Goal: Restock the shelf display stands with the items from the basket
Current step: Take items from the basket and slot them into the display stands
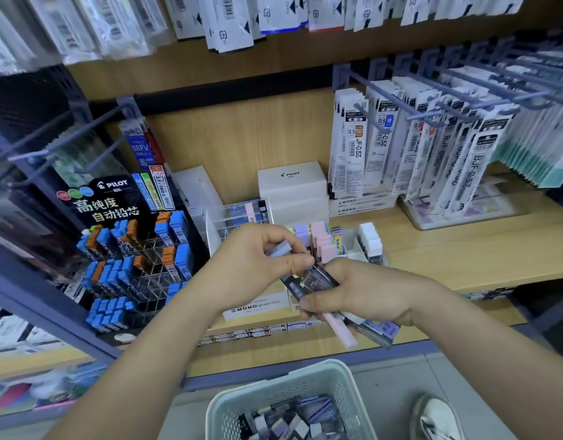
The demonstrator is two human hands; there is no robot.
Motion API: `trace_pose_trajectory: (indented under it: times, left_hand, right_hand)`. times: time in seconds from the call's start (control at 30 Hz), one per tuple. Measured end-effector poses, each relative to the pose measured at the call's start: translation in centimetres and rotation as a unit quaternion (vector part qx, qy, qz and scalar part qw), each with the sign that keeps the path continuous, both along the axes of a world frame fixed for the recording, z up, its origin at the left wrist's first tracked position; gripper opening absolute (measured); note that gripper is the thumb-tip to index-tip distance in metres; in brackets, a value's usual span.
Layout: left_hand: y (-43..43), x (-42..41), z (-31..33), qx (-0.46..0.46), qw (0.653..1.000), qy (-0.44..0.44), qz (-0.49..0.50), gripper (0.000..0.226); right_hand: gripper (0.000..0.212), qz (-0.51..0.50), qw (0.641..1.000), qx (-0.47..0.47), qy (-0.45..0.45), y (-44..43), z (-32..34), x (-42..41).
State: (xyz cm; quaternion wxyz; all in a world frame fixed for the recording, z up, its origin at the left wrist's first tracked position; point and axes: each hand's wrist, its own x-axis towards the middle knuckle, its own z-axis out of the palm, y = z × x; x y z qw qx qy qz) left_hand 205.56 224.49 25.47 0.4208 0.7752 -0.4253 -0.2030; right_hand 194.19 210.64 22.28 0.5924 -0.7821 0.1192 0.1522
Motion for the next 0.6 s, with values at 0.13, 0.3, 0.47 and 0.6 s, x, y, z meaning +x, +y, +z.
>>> trace_pose_trajectory:
  times: [0.13, 0.3, 0.47, 0.6]
  left_hand:
    - [1.1, 0.5, 0.9, -0.034, 0.999, 0.029, 0.026, 0.011]
    - [1.7, 4.4, 1.2, -0.084, 0.982, 0.040, 0.162, 0.012]
    - [0.1, 8.5, 0.3, -0.084, 0.971, -0.002, 0.223, 0.014]
    - [-1.1, 10.9, -0.6, -0.061, 0.965, -0.052, 0.248, 0.011]
  right_hand:
    - [0.020, -0.001, 1.000, -0.021, 0.002, 0.2, -0.4, 0.5]
    - [0.019, -0.043, 0.997, -0.062, -0.004, -1.2, 0.2, 0.8]
    - [0.024, -0.100, 0.995, -0.014, -0.022, -2.3, 0.2, 1.5]
    - [0.021, -0.100, 0.994, 0.019, -0.026, -2.2, 0.0, 2.4]
